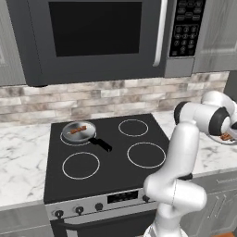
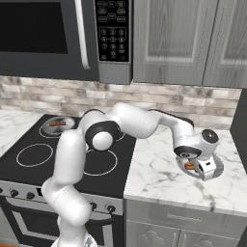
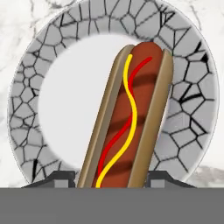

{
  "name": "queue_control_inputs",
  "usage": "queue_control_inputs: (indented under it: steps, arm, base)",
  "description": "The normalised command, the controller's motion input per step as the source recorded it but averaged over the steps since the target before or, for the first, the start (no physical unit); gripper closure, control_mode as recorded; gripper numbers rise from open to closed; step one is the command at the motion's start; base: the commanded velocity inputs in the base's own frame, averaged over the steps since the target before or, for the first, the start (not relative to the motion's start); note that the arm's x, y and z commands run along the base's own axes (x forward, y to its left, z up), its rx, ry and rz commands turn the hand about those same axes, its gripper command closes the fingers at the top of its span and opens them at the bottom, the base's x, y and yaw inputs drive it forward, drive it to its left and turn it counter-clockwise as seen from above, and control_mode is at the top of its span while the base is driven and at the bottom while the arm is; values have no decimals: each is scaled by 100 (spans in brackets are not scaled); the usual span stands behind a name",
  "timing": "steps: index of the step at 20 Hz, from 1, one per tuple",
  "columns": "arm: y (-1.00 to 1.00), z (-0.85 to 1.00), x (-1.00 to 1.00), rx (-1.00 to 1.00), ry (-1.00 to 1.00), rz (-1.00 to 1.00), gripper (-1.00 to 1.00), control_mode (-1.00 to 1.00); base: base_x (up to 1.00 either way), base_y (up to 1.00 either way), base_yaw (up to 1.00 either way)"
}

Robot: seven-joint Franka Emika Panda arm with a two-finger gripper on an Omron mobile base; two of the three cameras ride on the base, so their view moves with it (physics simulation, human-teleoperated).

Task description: Place the cold items (orange and lemon wedge) from the fridge in one tupperware on the dining counter. Place the warm items (kebab skewer and hot dog) in the stove area in another tupperware.

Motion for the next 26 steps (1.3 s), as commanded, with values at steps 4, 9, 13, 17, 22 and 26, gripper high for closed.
queue_control_inputs:
  steps: [4, 9, 13, 17, 22, 26]
  arm:
    - [52, 65, -50, 0, -10, 0, 100, -100]
    - [60, 65, -44, -1, 0, -1, 100, -100]
    - [70, 66, -40, -5, 3, -5, 100, -100]
    - [65, 53, -44, -4, 6, -7, 100, -100]
    - [59, 36, -55, -2, 3, -7, 100, -100]
    - [56, 34, -54, -1, 3, -6, 100, -100]
  base:
    - [0, 0, 0]
    - [0, 0, 0]
    - [0, 0, 0]
    - [0, 0, 0]
    - [0, 0, 0]
    - [0, 0, 0]
